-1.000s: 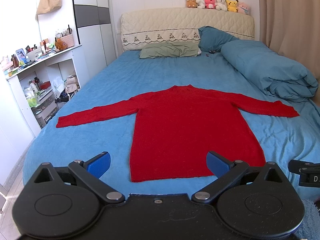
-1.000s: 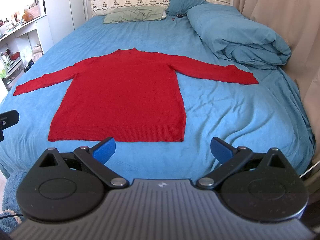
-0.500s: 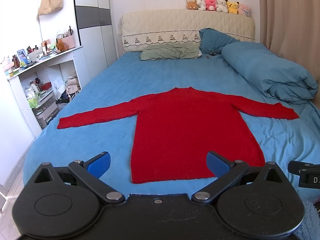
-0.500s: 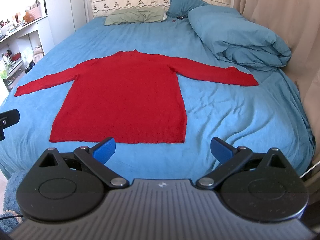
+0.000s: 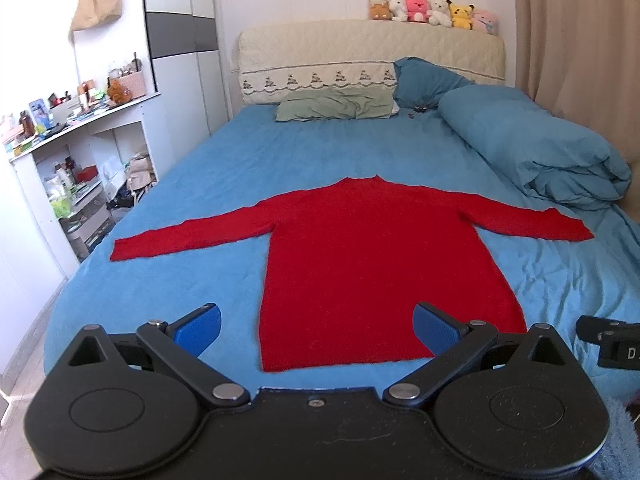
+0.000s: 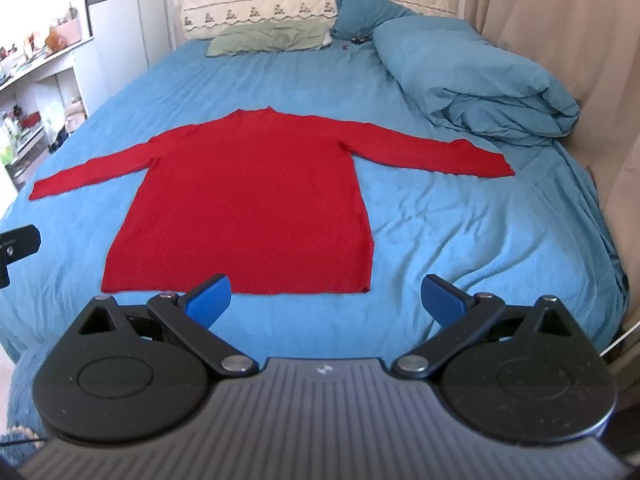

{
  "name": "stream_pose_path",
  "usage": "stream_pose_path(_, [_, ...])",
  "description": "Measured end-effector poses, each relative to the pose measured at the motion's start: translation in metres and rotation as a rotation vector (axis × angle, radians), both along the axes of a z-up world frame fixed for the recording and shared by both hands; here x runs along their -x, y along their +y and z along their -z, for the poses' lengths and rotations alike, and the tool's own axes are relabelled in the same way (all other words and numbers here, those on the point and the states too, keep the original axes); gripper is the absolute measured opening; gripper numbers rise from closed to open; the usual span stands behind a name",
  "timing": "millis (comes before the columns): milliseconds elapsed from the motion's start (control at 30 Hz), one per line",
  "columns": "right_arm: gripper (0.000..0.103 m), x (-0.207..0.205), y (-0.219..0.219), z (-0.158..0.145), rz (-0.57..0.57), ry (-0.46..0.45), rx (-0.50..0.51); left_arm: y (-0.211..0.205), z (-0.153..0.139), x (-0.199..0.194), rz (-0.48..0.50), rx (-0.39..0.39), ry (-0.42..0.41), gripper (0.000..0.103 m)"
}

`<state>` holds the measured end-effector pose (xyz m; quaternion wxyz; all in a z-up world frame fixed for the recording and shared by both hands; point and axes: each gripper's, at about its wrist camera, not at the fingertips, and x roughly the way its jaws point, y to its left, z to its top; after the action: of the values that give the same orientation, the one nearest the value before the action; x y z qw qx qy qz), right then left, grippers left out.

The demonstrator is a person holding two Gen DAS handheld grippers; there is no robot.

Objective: Fold small clothes
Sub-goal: 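Move the right tool to a sweater sleeve cuff and close on it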

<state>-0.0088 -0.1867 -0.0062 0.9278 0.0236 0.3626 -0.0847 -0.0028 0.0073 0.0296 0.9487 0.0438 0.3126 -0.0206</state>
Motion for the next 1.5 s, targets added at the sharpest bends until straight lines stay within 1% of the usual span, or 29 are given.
stream_pose_path(100, [0.103, -0.009, -0.012, -0.006, 0.038, -0.016, -0.009, -0.002, -0.008, -0.019, 0.023, -0.009, -0.008, 0.103])
stream_pose_path(233, [0.103, -0.030, -0.039, -0.016, 0.104, -0.043, 0.003, -0.013, -0.024, -0.061, 0.060, 0.013, -0.037, 0.103])
stream_pose_path(367, [0.103, -0.067, -0.085, -0.022, 0.163, -0.075, -0.025, -0.031, -0.035, -0.117, 0.091, 0.036, -0.067, 0.103])
stream_pose_path(500, [0.103, -0.116, -0.136, -0.016, 0.221, -0.090, -0.034, -0.058, -0.030, -0.188, 0.119, 0.053, -0.069, 0.103])
stream_pose_path(567, [0.103, -0.146, -0.163, -0.006, 0.253, -0.083, -0.027, -0.073, -0.019, -0.224, 0.142, 0.055, -0.068, 0.103])
stream_pose_path(633, [0.103, -0.176, -0.187, 0.009, 0.284, -0.071, -0.021, -0.090, -0.005, -0.264, 0.165, 0.051, -0.050, 0.103])
stream_pose_path(700, [0.103, -0.206, -0.213, 0.028, 0.317, -0.053, -0.016, -0.106, 0.014, -0.305, 0.193, 0.069, -0.022, 0.103])
stream_pose_path(767, [0.103, -0.233, -0.241, 0.051, 0.342, -0.057, -0.024, -0.118, 0.032, -0.337, 0.211, 0.092, -0.005, 0.103])
stream_pose_path(900, [0.103, -0.278, -0.296, 0.104, 0.403, -0.065, -0.063, -0.147, 0.076, -0.395, 0.242, 0.082, 0.020, 0.103])
stream_pose_path(1000, [0.103, -0.306, -0.331, 0.145, 0.440, -0.055, -0.108, -0.164, 0.114, -0.434, 0.246, 0.091, 0.059, 0.103])
stream_pose_path(1067, [0.103, -0.319, -0.346, 0.168, 0.465, -0.045, -0.109, -0.175, 0.141, -0.459, 0.239, 0.096, 0.100, 0.103])
stream_pose_path(1133, [0.096, -0.332, -0.361, 0.190, 0.493, -0.056, -0.134, -0.183, 0.162, -0.477, 0.234, 0.093, 0.132, 0.103])
stream_pose_path(1167, [0.094, -0.338, -0.370, 0.200, 0.510, -0.065, -0.156, -0.187, 0.173, -0.485, 0.233, 0.087, 0.144, 0.103])
stream_pose_path(1200, [0.090, -0.344, -0.378, 0.209, 0.525, -0.071, -0.174, -0.189, 0.183, -0.491, 0.231, 0.076, 0.154, 0.103])
stream_pose_path(1233, [0.084, -0.349, -0.382, 0.215, 0.543, -0.075, -0.181, -0.192, 0.190, -0.497, 0.226, 0.062, 0.164, 0.103])
stream_pose_path(1300, [0.079, -0.357, -0.393, 0.226, 0.579, -0.097, -0.206, -0.195, 0.207, -0.509, 0.209, 0.054, 0.189, 0.103])
stream_pose_path(1333, [0.075, -0.359, -0.395, 0.229, 0.595, -0.112, -0.215, -0.196, 0.213, -0.515, 0.202, 0.064, 0.206, 0.103])
stream_pose_path(1367, [0.074, -0.361, -0.399, 0.231, 0.610, -0.128, -0.222, -0.196, 0.219, -0.519, 0.197, 0.076, 0.221, 0.103])
stream_pose_path(1400, [0.069, -0.364, -0.402, 0.233, 0.627, -0.143, -0.232, -0.195, 0.225, -0.522, 0.185, 0.083, 0.235, 0.103])
stream_pose_path(1467, [0.048, -0.368, -0.405, 0.234, 0.655, -0.162, -0.235, -0.194, 0.234, -0.526, 0.153, 0.070, 0.250, 0.103])
stream_pose_path(1500, [0.033, -0.370, -0.406, 0.234, 0.662, -0.163, -0.232, -0.193, 0.238, -0.527, 0.139, 0.065, 0.255, 0.103])
